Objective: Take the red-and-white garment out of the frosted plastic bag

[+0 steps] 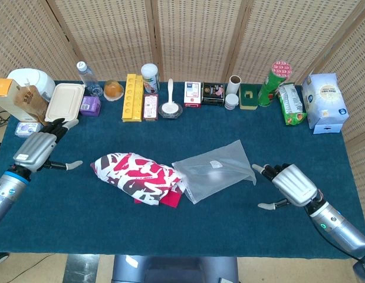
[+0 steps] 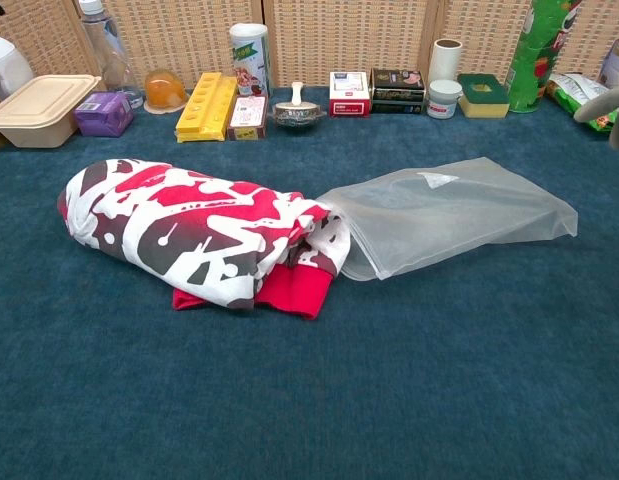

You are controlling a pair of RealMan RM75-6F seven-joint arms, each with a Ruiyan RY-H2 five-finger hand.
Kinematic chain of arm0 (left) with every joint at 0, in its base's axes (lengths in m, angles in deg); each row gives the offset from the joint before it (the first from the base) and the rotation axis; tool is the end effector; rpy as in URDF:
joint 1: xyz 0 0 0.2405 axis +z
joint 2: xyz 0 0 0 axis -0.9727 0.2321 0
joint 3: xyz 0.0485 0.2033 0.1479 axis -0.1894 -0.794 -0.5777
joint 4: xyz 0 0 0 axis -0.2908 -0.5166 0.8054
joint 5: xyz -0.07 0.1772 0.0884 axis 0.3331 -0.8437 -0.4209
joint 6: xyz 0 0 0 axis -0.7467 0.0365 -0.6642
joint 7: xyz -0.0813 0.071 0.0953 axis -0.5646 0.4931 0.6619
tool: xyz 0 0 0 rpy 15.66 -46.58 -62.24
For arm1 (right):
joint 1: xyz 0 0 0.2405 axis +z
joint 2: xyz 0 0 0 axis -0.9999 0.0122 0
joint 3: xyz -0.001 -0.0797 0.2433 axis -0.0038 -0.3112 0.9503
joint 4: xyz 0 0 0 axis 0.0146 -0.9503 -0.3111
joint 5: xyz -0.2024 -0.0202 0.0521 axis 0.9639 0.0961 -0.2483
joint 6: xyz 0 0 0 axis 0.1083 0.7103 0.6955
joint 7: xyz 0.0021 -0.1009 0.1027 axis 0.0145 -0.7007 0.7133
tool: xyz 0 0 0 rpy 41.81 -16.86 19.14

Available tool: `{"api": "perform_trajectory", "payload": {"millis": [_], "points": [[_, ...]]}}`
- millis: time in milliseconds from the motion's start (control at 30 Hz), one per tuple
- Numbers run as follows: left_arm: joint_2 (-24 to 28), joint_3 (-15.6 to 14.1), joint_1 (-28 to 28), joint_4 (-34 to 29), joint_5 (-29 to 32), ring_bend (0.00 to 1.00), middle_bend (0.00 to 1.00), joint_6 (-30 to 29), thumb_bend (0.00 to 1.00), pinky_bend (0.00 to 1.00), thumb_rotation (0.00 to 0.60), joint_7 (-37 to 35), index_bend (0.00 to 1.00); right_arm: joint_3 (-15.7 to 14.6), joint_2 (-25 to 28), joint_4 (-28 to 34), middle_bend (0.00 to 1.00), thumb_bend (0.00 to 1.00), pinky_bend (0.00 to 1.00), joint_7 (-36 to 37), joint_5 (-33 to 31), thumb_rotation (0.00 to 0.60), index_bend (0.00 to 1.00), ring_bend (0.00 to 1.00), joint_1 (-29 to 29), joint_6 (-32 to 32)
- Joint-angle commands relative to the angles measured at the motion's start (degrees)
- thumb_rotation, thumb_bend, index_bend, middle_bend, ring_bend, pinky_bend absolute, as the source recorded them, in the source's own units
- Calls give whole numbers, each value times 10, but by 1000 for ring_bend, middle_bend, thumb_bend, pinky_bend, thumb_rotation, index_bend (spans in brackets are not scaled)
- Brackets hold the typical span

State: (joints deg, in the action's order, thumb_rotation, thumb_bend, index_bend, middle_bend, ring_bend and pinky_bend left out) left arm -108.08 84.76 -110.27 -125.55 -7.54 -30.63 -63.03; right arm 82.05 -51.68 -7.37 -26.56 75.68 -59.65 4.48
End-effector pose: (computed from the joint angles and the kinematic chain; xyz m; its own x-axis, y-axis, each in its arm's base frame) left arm -0.2351 0.3257 0.1756 0.3465 0.2234 0.9110 0.9254 -0.2404 -0.2930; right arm -0.2755 -0.2862 0.1247 0.6808 0.0751 0.7286 -0.5564 -0.5940 0.5811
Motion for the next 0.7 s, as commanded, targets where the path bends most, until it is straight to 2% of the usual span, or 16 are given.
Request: {"api": "perform_trajectory", "payload": {"millis": [33,267,367,700], "points": [[1,-1,41,-13,12,20,125,-53,182,171,420,8,18,19,8,18,420,54,696,37,-37,41,210,592,-19,14],[-20,-13,120,-14,27,37,126,-149,193,180,434,23,105,53,34,75,519,186,699,30,-122,55,363,607,-60,18],[-24,-44,185,-12,22,45,134,-209,193,181,439,39,132,60,52,112,520,228,697,3,-188,91,385,608,-97,6],[-51,-76,269,-8,-17,49,150,-295,193,187,436,78,164,73,78,205,505,267,682,-87,-260,104,407,609,-157,24]]}}
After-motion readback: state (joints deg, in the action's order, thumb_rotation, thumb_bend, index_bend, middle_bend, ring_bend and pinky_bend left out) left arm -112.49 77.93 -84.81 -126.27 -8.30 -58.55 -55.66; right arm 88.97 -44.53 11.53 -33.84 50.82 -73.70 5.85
